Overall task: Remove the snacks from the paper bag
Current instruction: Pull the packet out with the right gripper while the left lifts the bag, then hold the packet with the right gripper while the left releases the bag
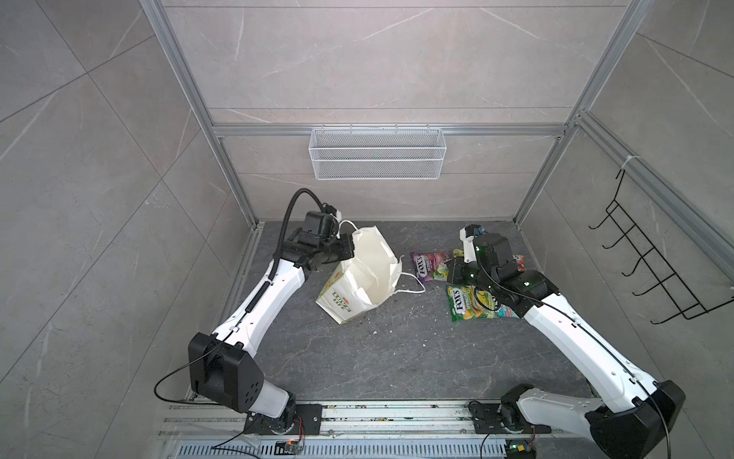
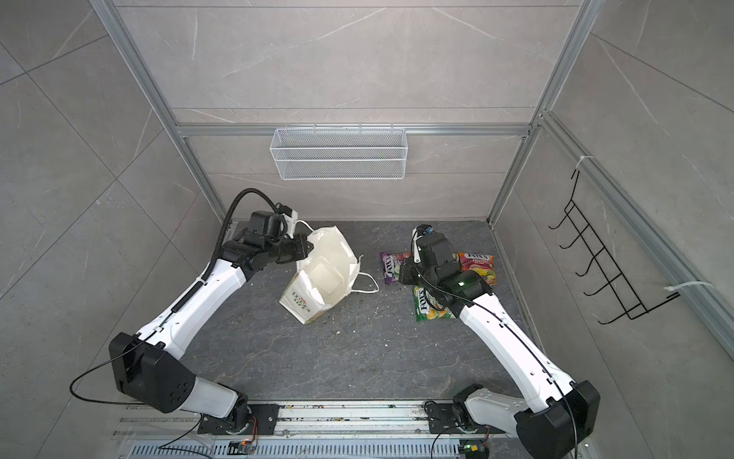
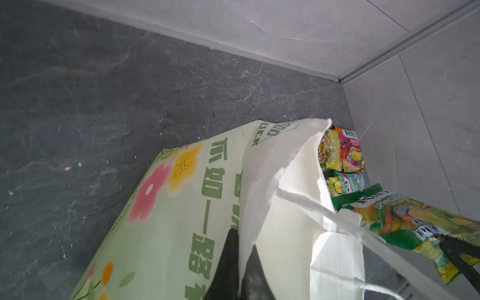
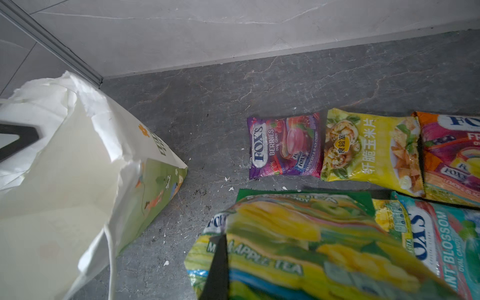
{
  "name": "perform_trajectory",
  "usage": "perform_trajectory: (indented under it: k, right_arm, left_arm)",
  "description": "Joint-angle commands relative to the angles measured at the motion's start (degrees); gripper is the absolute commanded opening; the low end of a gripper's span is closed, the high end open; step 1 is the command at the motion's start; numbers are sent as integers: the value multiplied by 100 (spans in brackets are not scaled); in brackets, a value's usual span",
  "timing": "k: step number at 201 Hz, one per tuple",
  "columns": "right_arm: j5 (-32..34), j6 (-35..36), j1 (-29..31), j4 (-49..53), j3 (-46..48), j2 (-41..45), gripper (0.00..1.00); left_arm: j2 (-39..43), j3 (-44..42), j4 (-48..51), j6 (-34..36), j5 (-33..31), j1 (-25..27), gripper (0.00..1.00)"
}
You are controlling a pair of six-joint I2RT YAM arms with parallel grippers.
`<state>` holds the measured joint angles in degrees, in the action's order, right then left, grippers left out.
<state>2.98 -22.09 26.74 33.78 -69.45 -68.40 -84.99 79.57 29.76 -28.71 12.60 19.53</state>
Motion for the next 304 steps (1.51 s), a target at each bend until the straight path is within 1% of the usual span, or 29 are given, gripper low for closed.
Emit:
perform_trajectory:
  k: [1,13,24,54,68,76,94,110,122,131,140,151,158,175,198,217,249,271,291,298,304]
  right_arm:
    - [-89,306,-3,55,-350,192,0]
    - [-7,318,-3,147,-372,190,0]
    - [-88,374,-10,9,-262,222,0]
    - [-769,574,-8,-126,-207,-63,0]
    - [-943,611,-3,-202,-143,-166,0]
    - [-1019,618,-7,-280,-90,-208,0]
    - [-1121,618,-3,-357,-67,-310,0]
    - [-1172,616,-7,-401,-54,-368,0]
    - [-1211,613,-9,-424,-63,-400,0]
    - [-1241,613,-4,-433,-68,-418,0]
    - [-1256,618,-3,-442,-61,-441,0]
    - [-1284,618,-10,-427,-75,-456,0]
    - [-1305,624,-7,-410,-77,-462,0]
    - [-1317,644,-6,-443,-33,-460,0]
    - [-1317,621,-5,-464,10,-505,0]
    - [-1351,603,-5,-512,36,-553,0]
    - [-1414,584,-7,-574,28,-593,0]
    - [-1507,609,-6,-533,-7,-621,0]
    - [-1721,728,2,-475,-10,-672,0]
    - [-1806,784,-1,-417,-12,-704,0]
    - [-1877,835,2,-368,-16,-733,0]
  left_arm:
    - [42,-242,-208,-376,709,-342,0]
    - [5,-307,-310,-394,855,-460,0]
    - [-30,-288,-277,-351,756,-489,0]
    - [1,-249,-269,-268,511,-596,0]
    - [19,-247,-298,-206,411,-654,0]
    - [-4,-223,-254,-163,385,-705,4]
    - [-60,-195,-201,-15,392,-789,9]
    - [-96,-165,-143,137,325,-845,20]
    - [-112,-138,-98,293,330,-871,30]
    - [-114,-94,-19,397,268,-880,42]
    - [-119,-46,72,517,200,-883,51]
    - [-96,58,220,663,172,-883,57]
    - [-57,113,319,776,143,-883,64]
    - [111,182,451,1056,84,-883,75]
    - [440,134,439,1305,113,-882,87]
    - [668,116,442,1373,31,-881,89]
    - [846,235,613,1412,-5,-893,88]
    - [1073,226,678,1429,-421,-883,88]
    - [1533,29,533,1428,-888,-883,84]
    - [1756,-124,360,1445,-893,-885,83]
    - [1971,-293,164,1503,-772,-886,82]
